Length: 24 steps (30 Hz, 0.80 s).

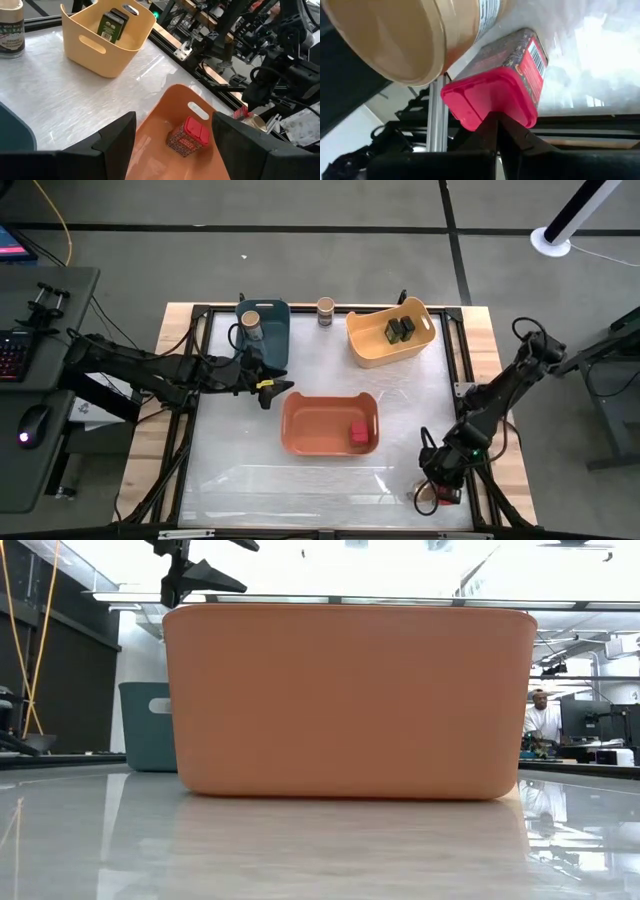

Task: Sort spices by type
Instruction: Put the red seasoning can into the orange bin

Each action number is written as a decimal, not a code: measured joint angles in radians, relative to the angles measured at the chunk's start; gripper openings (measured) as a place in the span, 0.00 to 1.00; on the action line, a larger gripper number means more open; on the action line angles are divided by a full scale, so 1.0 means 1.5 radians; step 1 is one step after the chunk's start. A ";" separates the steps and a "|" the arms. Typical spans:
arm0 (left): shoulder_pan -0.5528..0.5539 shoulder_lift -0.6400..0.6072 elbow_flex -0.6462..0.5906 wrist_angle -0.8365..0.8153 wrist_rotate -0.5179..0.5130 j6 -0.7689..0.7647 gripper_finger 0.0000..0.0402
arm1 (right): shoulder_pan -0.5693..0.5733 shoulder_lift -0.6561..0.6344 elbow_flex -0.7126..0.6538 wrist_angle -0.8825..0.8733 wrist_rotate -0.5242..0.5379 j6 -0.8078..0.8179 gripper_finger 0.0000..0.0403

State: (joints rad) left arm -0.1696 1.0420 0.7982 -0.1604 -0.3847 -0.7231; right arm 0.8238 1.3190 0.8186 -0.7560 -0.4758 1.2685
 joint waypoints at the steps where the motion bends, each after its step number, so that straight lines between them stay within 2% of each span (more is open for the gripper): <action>1: 0.000 0.000 0.000 0.000 0.000 0.000 0.61 | 0.000 0.008 0.001 0.002 -0.007 -0.006 0.00; 6: 0.000 0.000 0.000 0.000 0.000 0.001 0.61 | -0.007 0.047 0.004 0.008 -0.023 -0.025 0.00; 11: 0.000 0.000 0.000 0.000 -0.002 0.001 0.61 | -0.041 0.046 0.004 -0.030 -0.011 -0.028 0.00; 18: 0.000 0.000 0.000 0.000 -0.003 0.001 0.61 | -0.125 -0.010 0.003 -0.159 0.098 -0.060 0.00; 24: 0.000 0.000 0.000 -0.001 -0.011 0.001 0.61 | -0.231 -0.053 0.001 -0.238 0.205 -0.096 0.00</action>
State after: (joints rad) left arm -0.1696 1.0423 0.7982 -0.1612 -0.4009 -0.7212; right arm 0.4769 1.2394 0.8207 -1.1124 -0.1679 1.1239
